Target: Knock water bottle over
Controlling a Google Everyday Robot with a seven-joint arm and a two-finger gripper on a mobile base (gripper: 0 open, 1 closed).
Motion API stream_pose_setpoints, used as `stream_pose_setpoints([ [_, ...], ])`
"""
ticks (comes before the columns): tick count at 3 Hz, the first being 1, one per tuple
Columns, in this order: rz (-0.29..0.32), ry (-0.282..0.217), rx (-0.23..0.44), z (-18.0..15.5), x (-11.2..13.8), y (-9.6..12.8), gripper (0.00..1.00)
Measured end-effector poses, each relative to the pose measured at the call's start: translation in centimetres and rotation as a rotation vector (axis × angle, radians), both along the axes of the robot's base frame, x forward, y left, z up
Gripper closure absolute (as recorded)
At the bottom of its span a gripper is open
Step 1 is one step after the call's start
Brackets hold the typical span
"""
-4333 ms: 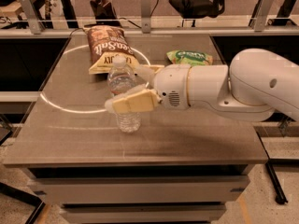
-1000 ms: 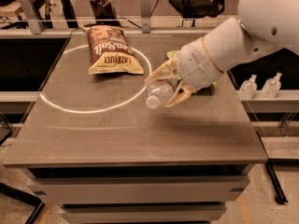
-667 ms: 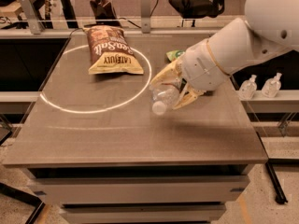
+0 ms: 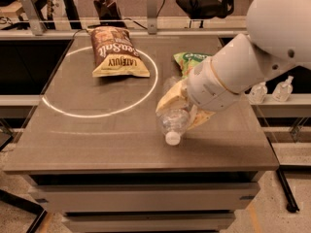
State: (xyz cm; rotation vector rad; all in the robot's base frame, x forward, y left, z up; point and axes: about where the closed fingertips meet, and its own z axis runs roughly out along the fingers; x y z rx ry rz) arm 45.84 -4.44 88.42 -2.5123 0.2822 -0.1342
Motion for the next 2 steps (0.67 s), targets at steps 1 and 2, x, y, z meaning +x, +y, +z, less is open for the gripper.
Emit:
stream_pose_setpoints([
  [1,0.030,-0.019,-0.082,-1.8,-1.3,0.5,1.00],
  [2,0.002,-0.035,-0.162,-3.1,-1.5,0.9,1.00],
])
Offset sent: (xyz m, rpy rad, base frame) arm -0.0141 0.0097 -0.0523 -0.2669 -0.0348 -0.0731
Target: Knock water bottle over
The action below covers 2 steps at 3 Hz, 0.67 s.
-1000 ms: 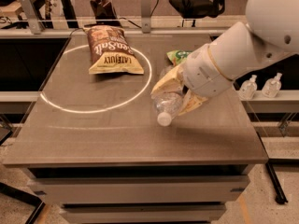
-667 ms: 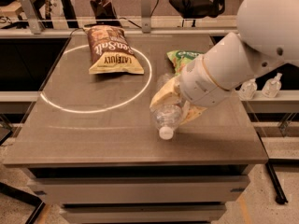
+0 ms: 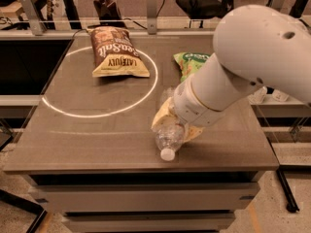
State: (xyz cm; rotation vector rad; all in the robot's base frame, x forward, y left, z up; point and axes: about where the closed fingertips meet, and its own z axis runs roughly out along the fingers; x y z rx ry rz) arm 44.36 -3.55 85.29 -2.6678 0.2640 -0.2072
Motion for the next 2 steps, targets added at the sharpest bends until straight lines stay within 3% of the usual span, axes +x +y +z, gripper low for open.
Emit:
stream_pose_setpoints([
  [1,-0.055,-0.020,-0.057,-0.98,0.06,0.19,0.83],
  [2,-0.087,-0.016,-0.103,-1.64,0.18,0.16,0.58],
])
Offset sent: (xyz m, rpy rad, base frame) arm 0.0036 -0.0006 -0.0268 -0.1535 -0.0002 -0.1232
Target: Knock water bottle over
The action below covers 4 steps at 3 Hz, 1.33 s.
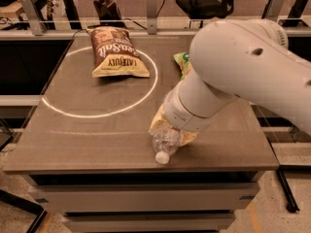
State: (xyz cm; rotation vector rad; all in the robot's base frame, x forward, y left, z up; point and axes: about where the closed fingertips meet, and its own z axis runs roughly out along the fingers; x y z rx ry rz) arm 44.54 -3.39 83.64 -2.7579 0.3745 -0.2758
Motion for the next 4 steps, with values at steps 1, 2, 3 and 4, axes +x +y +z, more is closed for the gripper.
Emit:
stream_pose_setpoints([
  [1,-0.019,0.012,-0.028,-0.3,0.1,-0.2,0.36],
  [2,-0.049,0.024,-0.065,-0.3,0.2,-1.0,0.12],
  [3,-0.099,0.028,-0.091,1.1,0.9,-2.5,0.00],
  [4,-0.176,0.091,-0.092,2.8,2.3,-3.8,0.00],
])
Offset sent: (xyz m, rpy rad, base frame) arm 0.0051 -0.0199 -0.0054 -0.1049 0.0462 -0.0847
